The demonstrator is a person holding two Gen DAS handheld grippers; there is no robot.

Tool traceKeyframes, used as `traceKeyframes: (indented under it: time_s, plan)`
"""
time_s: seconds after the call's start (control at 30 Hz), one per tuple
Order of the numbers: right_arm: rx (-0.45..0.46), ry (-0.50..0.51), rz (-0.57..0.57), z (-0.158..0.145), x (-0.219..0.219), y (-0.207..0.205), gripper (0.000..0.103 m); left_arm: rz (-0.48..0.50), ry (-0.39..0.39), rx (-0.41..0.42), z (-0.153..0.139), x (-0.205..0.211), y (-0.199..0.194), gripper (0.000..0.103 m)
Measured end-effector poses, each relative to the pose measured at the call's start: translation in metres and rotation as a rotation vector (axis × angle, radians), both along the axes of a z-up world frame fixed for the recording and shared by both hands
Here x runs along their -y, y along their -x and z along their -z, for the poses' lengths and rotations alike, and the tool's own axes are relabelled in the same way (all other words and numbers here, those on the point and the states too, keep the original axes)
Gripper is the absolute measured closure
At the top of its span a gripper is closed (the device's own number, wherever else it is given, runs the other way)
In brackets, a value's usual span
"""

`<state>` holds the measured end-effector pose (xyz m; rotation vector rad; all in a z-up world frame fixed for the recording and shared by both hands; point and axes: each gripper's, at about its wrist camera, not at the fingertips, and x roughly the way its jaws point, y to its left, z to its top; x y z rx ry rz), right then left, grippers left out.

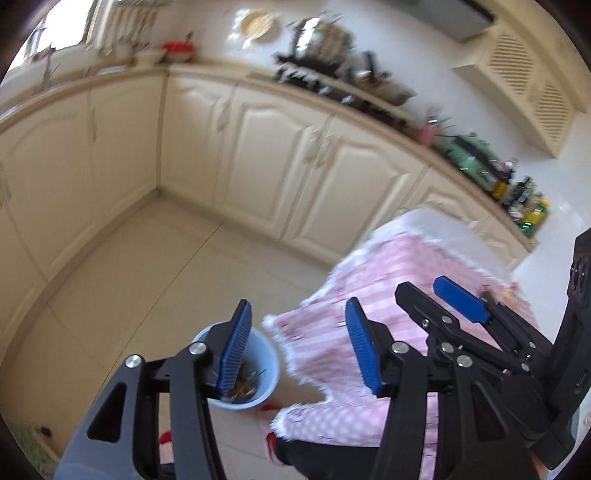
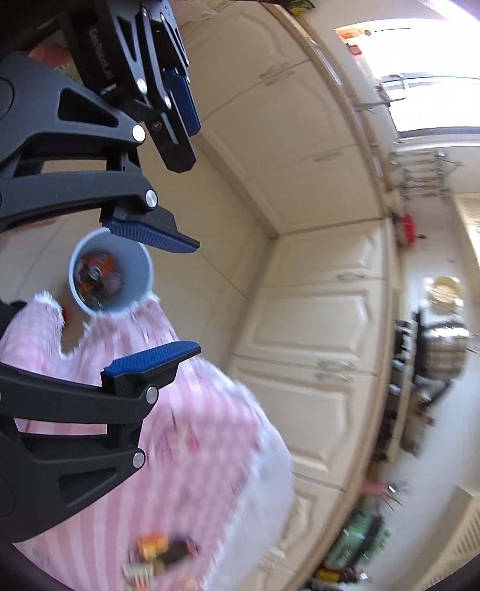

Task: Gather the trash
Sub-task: 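Move both open grippers back to the table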

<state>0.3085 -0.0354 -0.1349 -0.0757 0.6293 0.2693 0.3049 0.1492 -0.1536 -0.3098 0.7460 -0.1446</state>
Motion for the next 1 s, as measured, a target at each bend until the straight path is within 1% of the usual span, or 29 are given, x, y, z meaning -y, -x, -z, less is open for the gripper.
traceKeyframes:
  time_s: [0.03,0.1,0.17,0.2,0.3,0.37,0.4,0.47,0.53,0.67,0.77,0.8,0.87,0.93,0.97,1.0]
  plan:
    - [0.015,-0.003,0.013,-0.008,0.008,0.006,0.051,0.028,0.003,0.024,-0.012,0.015,0.004,0.049]
    - [0.048,-0.013,0.053,-0.024,0.040,0.018,0.050,0.081,0.008,0.052,-0.028,0.041,0.008,0.048]
    - [0.067,-0.018,0.094,-0.033,0.071,0.022,0.049,0.123,-0.007,0.066,-0.037,0.067,0.010,0.047]
    - [0.077,-0.017,0.116,-0.037,0.084,0.026,0.048,0.158,-0.015,0.076,-0.043,0.086,0.010,0.047]
    - [0.087,-0.019,0.191,-0.039,0.131,0.040,0.046,0.245,-0.013,0.074,-0.051,0.132,0.007,0.046]
    - [0.085,-0.022,0.246,-0.038,0.165,0.044,0.046,0.299,-0.035,0.067,-0.051,0.162,0.005,0.045]
    - [0.076,-0.019,0.290,-0.034,0.187,0.046,0.046,0.324,-0.046,0.062,-0.049,0.174,0.003,0.045]
    - [0.059,-0.030,0.350,-0.028,0.218,0.049,0.046,0.392,-0.091,0.043,-0.043,0.210,-0.003,0.045]
    - [0.031,-0.035,0.419,-0.017,0.251,0.050,0.045,0.449,-0.113,0.014,-0.033,0.238,-0.010,0.045]
    - [-0.027,-0.060,0.496,0.003,0.295,0.050,0.045,0.525,-0.169,-0.020,-0.015,0.288,-0.022,0.045]
    - [-0.063,-0.068,0.514,0.015,0.313,0.046,0.044,0.536,-0.208,-0.039,0.000,0.306,-0.034,0.045]
    - [-0.074,-0.067,0.513,0.020,0.316,0.046,0.043,0.534,-0.213,-0.045,0.003,0.305,-0.038,0.045]
    - [-0.094,-0.070,0.506,0.025,0.321,0.042,0.043,0.528,-0.241,-0.072,0.014,0.313,-0.048,0.046]
    - [-0.118,-0.087,0.483,0.031,0.323,0.037,0.043,0.526,-0.262,-0.079,0.021,0.319,-0.057,0.046]
    - [-0.125,-0.087,0.476,0.032,0.323,0.035,0.042,0.527,-0.267,-0.082,0.023,0.321,-0.059,0.049]
    - [-0.134,-0.084,0.465,0.034,0.321,0.031,0.042,0.529,-0.266,-0.087,0.024,0.324,-0.063,0.057]
